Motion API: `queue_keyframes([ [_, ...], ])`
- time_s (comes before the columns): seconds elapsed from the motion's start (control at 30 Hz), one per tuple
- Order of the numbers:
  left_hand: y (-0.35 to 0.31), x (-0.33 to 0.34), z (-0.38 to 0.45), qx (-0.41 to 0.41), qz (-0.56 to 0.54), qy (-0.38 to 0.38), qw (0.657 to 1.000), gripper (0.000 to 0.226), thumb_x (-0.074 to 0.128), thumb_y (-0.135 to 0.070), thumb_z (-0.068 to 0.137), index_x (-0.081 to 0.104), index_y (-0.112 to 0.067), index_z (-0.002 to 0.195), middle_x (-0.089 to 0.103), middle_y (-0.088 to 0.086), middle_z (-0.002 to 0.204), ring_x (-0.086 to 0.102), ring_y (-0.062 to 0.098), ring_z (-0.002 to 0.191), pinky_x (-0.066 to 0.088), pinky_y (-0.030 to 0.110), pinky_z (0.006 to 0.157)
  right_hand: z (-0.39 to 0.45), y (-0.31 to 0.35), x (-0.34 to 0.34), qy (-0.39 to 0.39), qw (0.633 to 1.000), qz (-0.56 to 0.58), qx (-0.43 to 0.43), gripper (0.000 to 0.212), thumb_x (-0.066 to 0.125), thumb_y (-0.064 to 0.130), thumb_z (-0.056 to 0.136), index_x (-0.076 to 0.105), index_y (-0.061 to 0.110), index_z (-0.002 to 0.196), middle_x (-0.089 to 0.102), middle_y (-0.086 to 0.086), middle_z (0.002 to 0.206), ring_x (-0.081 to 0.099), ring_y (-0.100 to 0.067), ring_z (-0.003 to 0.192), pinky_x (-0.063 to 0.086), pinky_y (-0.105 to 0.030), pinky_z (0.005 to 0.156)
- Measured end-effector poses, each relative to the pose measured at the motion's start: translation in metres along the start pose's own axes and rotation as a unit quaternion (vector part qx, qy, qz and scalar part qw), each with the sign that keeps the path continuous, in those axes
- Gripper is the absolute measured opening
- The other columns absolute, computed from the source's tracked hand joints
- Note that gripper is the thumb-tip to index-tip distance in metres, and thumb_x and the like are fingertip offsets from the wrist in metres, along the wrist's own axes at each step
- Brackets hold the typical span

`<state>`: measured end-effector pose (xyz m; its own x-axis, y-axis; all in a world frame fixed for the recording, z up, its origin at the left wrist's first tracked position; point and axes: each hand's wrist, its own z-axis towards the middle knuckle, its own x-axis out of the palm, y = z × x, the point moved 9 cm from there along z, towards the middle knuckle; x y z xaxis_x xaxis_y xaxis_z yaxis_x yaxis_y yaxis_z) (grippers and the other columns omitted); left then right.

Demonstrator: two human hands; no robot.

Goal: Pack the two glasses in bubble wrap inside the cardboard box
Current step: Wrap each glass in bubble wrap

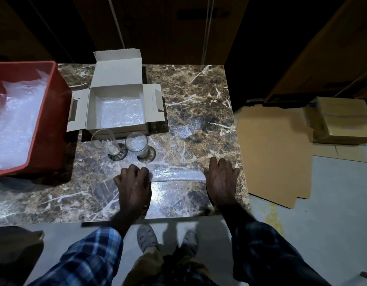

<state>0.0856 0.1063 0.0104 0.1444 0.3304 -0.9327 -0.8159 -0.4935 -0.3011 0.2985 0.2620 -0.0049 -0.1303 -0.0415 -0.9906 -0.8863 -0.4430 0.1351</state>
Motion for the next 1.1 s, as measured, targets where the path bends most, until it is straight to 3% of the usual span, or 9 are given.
queue_keyframes([
  [0.13,-0.023,0.004,-0.003,0.149,0.022,0.008,0.989,0.028,0.048,-0.029,0.090,0.068,-0.012,0.084,0.062,0.008,0.092,0.042,0.026,0.085,0.027,0.039,0.073,0.000,0.003,-0.007,-0.021,1.000,-0.020,-0.007,0.037,0.070,0.033,0.086,0.056,0.011,0.113,0.059,-0.017,0.106,0.053,-0.033,0.096,0.038,-0.045,0.079],
  [0.3,-0.033,0.011,-0.006,0.190,0.015,0.055,0.980,0.028,0.045,-0.021,0.090,0.067,-0.005,0.090,0.068,0.011,0.092,0.052,0.031,0.086,0.037,0.042,0.074,-0.003,0.016,-0.003,-0.023,0.998,-0.016,-0.047,0.033,0.075,0.017,0.082,0.060,0.005,0.108,0.065,-0.014,0.082,0.058,-0.029,0.074,0.044,-0.040,0.071],
  [0.4,-0.044,0.013,-0.012,0.161,0.056,0.109,0.979,0.048,0.045,-0.024,0.087,0.061,0.002,0.124,0.067,0.020,0.099,0.056,0.036,0.091,0.043,0.045,0.079,-0.005,0.019,0.007,-0.006,0.999,-0.011,-0.048,0.025,0.061,0.004,0.083,0.060,0.002,0.107,0.066,-0.014,0.077,0.059,-0.029,0.068,0.047,-0.039,0.067],
  [0.5,-0.053,0.030,-0.028,0.147,0.126,0.182,0.964,0.074,0.057,-0.025,0.078,0.042,-0.007,0.149,0.058,0.035,0.120,0.055,0.044,0.105,0.039,0.051,0.089,-0.015,0.021,-0.002,-0.055,0.998,0.009,-0.034,0.026,0.043,0.007,0.083,0.063,0.002,0.099,0.062,-0.017,0.077,0.057,-0.031,0.069,0.047,-0.041,0.070],
  [0.57,-0.055,0.038,-0.036,0.126,0.145,0.207,0.959,0.085,0.062,-0.029,0.075,0.036,-0.015,0.154,0.049,0.043,0.131,0.049,0.051,0.119,0.034,0.057,0.095,-0.027,0.022,-0.003,-0.081,0.996,0.012,-0.021,0.028,0.044,0.010,0.086,0.064,0.003,0.104,0.060,-0.017,0.083,0.055,-0.031,0.075,0.042,-0.041,0.072],
  [0.73,-0.062,0.045,-0.040,0.106,0.148,0.226,0.957,0.075,0.053,-0.041,0.081,0.040,-0.024,0.153,0.040,0.047,0.138,0.043,0.056,0.125,0.029,0.066,0.095,-0.060,0.040,0.004,-0.073,0.995,0.000,-0.065,0.048,0.055,0.024,0.094,0.055,0.019,0.142,0.058,-0.020,0.109,0.055,-0.034,0.089,0.039,-0.046,0.080],
  [0.83,-0.064,0.046,-0.039,0.102,0.141,0.220,0.960,0.067,0.045,-0.040,0.085,0.045,-0.022,0.150,0.039,0.043,0.143,0.044,0.056,0.124,0.027,0.068,0.094,-0.069,0.050,0.013,-0.059,0.994,0.046,-0.079,0.053,0.054,0.024,0.096,0.049,0.020,0.148,0.047,-0.023,0.148,0.050,-0.040,0.130,0.031,-0.053,0.109],
  [0.93,-0.065,0.048,-0.041,0.099,0.126,0.208,0.965,0.065,0.044,-0.038,0.086,0.048,-0.020,0.148,0.038,0.037,0.148,0.044,0.057,0.125,0.027,0.067,0.096,-0.071,0.066,0.026,-0.014,0.987,0.097,-0.130,0.055,0.042,0.020,0.097,0.042,0.016,0.152,0.028,-0.012,0.162,0.024,-0.028,0.151,0.023,-0.053,0.120],
  [1.1,-0.063,0.053,-0.045,0.101,0.095,0.179,0.974,0.065,0.035,-0.037,0.090,0.042,-0.017,0.152,0.033,0.040,0.149,0.030,0.053,0.142,0.018,0.069,0.112,-0.070,0.075,0.033,0.040,0.980,0.104,-0.165,0.060,0.013,0.027,0.102,0.040,0.008,0.152,0.031,-0.012,0.161,0.027,-0.028,0.150,0.023,-0.049,0.118],
])
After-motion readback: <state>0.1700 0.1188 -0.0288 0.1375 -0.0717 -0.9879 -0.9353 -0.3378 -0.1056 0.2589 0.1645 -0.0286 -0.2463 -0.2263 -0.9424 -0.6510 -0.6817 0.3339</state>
